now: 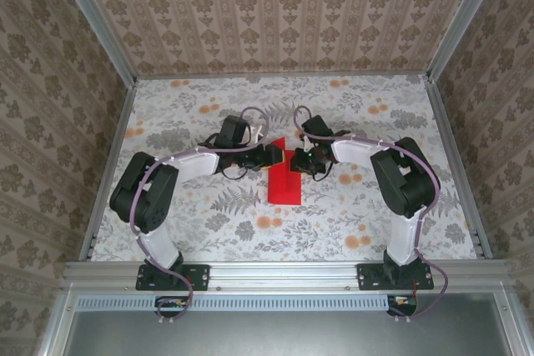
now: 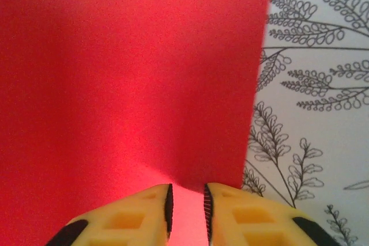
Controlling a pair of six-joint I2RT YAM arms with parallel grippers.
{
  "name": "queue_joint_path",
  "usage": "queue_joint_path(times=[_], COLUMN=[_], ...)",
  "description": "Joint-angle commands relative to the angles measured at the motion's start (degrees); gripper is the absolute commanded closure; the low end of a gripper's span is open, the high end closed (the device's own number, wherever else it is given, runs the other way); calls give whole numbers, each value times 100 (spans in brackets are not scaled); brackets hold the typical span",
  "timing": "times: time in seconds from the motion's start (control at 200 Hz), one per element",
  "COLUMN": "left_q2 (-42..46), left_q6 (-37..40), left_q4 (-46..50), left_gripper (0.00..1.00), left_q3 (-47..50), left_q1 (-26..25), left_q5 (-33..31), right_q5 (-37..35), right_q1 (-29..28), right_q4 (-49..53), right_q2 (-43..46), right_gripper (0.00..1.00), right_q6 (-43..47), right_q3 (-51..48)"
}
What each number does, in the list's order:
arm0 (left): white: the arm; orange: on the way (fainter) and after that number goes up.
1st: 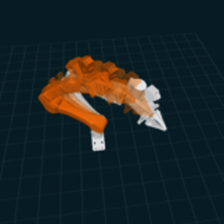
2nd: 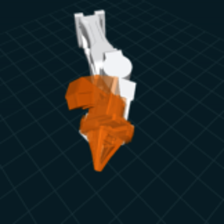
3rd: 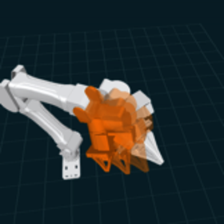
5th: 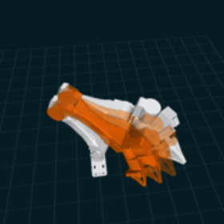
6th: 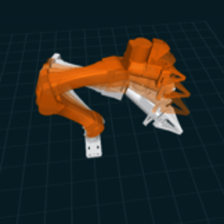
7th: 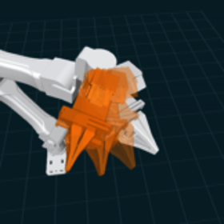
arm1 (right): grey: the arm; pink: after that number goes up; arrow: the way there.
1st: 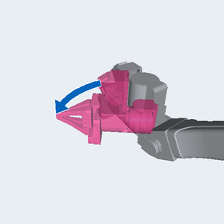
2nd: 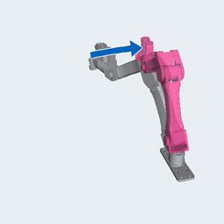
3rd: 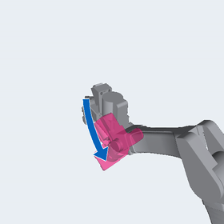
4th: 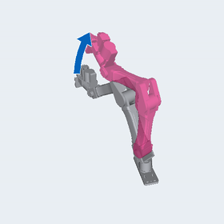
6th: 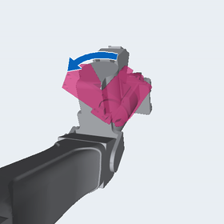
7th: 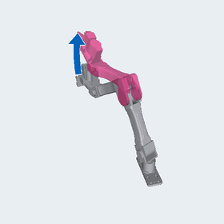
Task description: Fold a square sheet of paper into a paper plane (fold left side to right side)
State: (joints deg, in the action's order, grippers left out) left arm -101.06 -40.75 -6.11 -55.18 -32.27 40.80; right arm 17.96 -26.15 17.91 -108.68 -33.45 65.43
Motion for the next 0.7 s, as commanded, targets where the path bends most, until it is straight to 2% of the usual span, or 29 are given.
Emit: queue_joint_path(times=[0.0,0.135,0.275,0.365,0.46,0.6,0.695], left_q2=[-166,-286,-353,-336,-318,-318,-309], left_q6=[-165,-143,-100,-38,13,27,33], left_q4=[-241,-238,-185,-89,-21,5,39], left_gripper=[47,50,62,71,76,78,79], left_q3=[-173,-233,-262,-261,-250,-248,-257], left_q1=[-49,-86,-120,-128,-130,-139,-139], left_q5=[140,118,70,-22,-89,-113,-124], right_q5=[-145,-221,508,1134,1322,1524,1586], right_q1=[147,301,346,332,258,218,199], right_q4=[-7,-77,-654,-1094,-1394,-1589,-1703], right_q2=[614,1179,1460,1265,1045,724,616], right_gripper=[66,59,58,59,59,60,70], right_q6=[-91,-112,-449,-838,-1080,-1246,-1337], right_q3=[-186,-416,-723,-820,-856,-777,-788])
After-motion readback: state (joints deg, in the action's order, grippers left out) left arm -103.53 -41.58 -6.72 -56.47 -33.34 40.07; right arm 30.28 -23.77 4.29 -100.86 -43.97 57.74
